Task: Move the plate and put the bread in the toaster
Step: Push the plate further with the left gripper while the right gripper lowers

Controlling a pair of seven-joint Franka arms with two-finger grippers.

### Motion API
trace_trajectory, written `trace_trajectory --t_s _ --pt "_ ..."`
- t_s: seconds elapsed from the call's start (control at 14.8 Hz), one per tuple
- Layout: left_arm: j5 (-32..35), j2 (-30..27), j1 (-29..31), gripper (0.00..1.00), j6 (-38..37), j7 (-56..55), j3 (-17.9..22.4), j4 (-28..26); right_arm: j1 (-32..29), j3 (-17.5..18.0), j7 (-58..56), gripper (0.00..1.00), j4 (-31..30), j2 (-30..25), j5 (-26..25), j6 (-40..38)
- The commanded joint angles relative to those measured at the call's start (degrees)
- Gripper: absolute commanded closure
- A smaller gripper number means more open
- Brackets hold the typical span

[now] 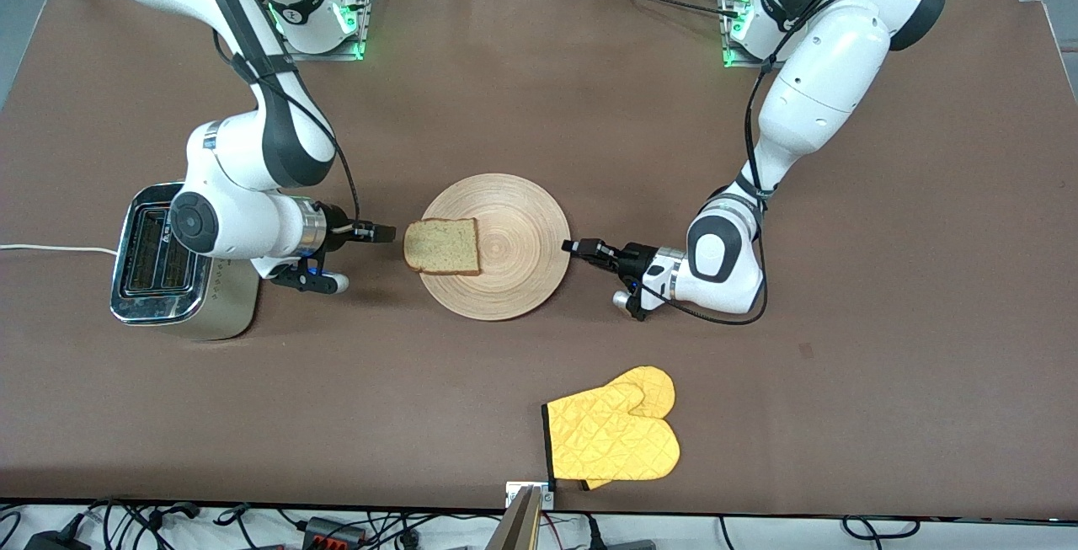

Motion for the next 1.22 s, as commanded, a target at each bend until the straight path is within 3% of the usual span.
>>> trace_trajectory --t_s 0.0,0.41,0.68,0.95,1.15 --pt "2.71 -0.15 2.57 0.63 -1.56 0.81 0.62 1.23 0.05 0.04 -1.59 0.18 0.33 1.90 3.65 1.38" --pt "8.16 -1.29 13.56 0.56 -12.97 0.98 0.62 2.63 -1.26 -0.05 -16.08 0.18 0.42 6.20 13.76 1.30" --pt "17.46 -3.84 20.33 0.56 -20.61 -0.16 0.53 4.65 -1.79 -0.05 -23.48 0.18 0.51 8.23 17.98 1.30" --pt "26.87 -5.95 26.49 0.67 -29.05 -2.52 0.53 9.65 -1.79 -0.05 -23.75 0.21 1.04 9.37 19.57 1.39" --pt "36.51 -9.20 28.34 0.78 -37.41 -13.23 0.62 14.13 -1.79 -0.05 -23.66 0.21 1.65 10.25 19.66 1.74"
